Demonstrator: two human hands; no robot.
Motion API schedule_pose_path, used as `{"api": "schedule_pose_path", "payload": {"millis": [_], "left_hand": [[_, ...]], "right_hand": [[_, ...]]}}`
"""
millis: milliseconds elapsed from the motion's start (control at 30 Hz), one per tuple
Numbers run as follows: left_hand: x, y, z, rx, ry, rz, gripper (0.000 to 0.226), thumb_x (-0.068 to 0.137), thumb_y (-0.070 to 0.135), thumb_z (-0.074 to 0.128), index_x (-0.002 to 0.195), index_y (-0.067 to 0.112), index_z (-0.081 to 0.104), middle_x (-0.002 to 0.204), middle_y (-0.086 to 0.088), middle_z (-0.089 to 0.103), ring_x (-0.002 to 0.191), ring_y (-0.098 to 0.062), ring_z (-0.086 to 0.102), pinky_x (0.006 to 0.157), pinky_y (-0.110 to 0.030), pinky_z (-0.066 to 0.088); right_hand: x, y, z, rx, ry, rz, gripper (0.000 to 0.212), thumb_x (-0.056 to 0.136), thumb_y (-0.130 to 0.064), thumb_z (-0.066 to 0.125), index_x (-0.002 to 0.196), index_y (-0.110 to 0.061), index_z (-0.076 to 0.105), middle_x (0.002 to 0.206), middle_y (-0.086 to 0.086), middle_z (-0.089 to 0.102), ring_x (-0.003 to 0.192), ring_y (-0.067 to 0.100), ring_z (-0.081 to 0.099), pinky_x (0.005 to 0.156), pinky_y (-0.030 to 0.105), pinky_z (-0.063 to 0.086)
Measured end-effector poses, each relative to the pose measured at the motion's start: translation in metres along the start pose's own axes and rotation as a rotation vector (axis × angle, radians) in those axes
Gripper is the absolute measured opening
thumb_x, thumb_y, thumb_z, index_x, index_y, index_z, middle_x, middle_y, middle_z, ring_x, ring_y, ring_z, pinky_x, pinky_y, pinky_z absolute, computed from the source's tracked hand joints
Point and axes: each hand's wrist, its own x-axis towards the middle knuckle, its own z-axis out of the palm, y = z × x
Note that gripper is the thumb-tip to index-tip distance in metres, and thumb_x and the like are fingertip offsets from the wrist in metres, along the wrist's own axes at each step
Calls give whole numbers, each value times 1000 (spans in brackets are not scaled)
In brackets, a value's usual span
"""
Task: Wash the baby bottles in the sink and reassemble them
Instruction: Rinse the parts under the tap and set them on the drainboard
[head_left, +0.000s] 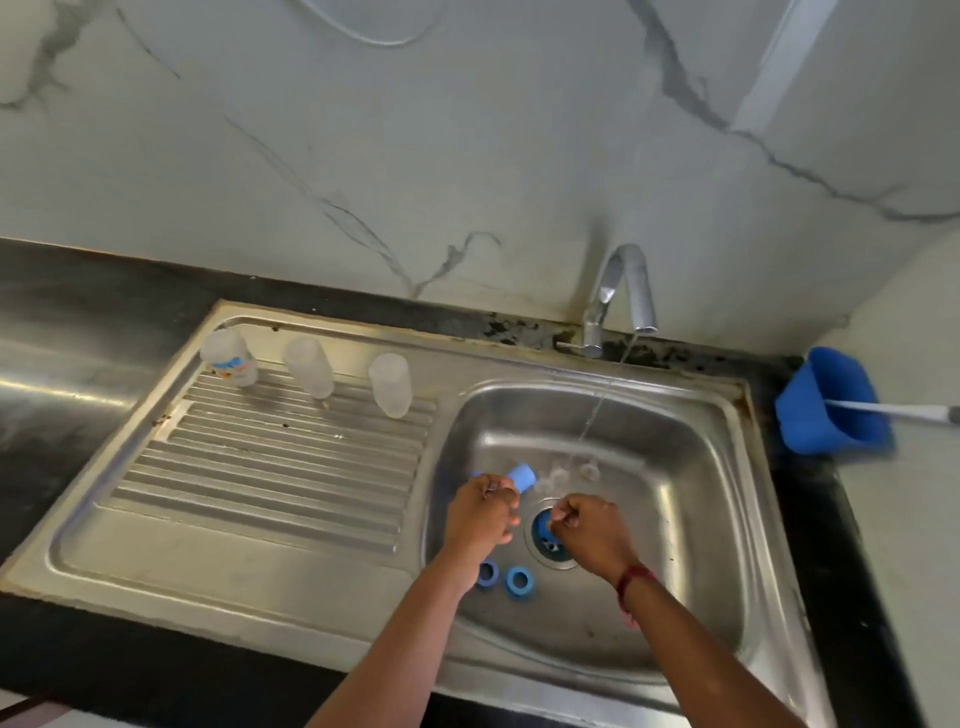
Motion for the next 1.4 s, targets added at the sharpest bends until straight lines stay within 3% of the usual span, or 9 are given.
{"api": "schedule_pose_path", "payload": {"millis": [200,267,400,567,800,900,1167,1300,1400], "left_hand": [[26,-1,34,104,-11,-72,12,96,11,55,92,20,62,86,-7,62,79,-19,62,68,-30,51],[40,-1,42,65,-39,-125,12,98,10,53,99,19,60,91,-7,61,76,-16,60,66,-29,51],[68,-4,54,3,-119,-206,15,101,5,48,103,17,57,88,-2,59,73,-16,53,63,-28,46],[100,-9,62,61,-108,-182,13,98,17,54,98,24,65,105,-7,69,87,-17,65,89,-42,56],[122,-11,58,-86,-7,-156,14,96,7,53,102,12,64,96,-9,68,79,-20,64,68,-34,51],[122,-16,51,-143,74,-167,11,95,8,57,102,12,64,100,-13,72,76,-21,69,69,-37,59],[112,-24,41,-182,106,-175,11,97,9,54,105,11,62,93,-9,70,75,-21,66,63,-31,57],[110,-25,41,-178,100,-167,10,97,8,55,104,12,62,90,-8,70,74,-20,67,65,-32,58],[104,-22,44,-189,99,-153,10,97,8,55,103,12,62,86,-6,70,74,-20,65,64,-31,57]], "right_hand": [[20,40,-7,43,29,164,22,78,-14,71,67,-30,62,87,-1,70,87,22,67,71,23,46],[32,49,-9,44,40,214,9,82,-16,69,79,-25,71,94,1,72,90,22,67,73,23,46],[61,69,-8,18,54,286,13,86,-19,62,91,-21,74,100,3,74,95,24,67,72,22,44],[90,79,-2,-32,96,283,28,93,-17,60,120,-17,68,123,5,68,113,24,62,94,25,46],[129,84,11,-157,172,189,31,93,-19,59,124,-19,66,120,8,68,109,28,63,88,31,50],[140,88,17,-205,162,189,29,92,-22,60,121,-23,67,115,9,67,103,29,64,82,31,51],[147,89,22,-150,151,176,30,91,-16,60,118,-22,71,113,10,71,104,30,65,86,31,53],[140,85,19,114,225,283,24,92,-8,57,106,-16,75,108,11,73,100,30,67,90,37,54],[128,77,12,505,173,424,14,93,-7,62,92,-19,70,98,13,73,76,24,71,73,40,62]]}}
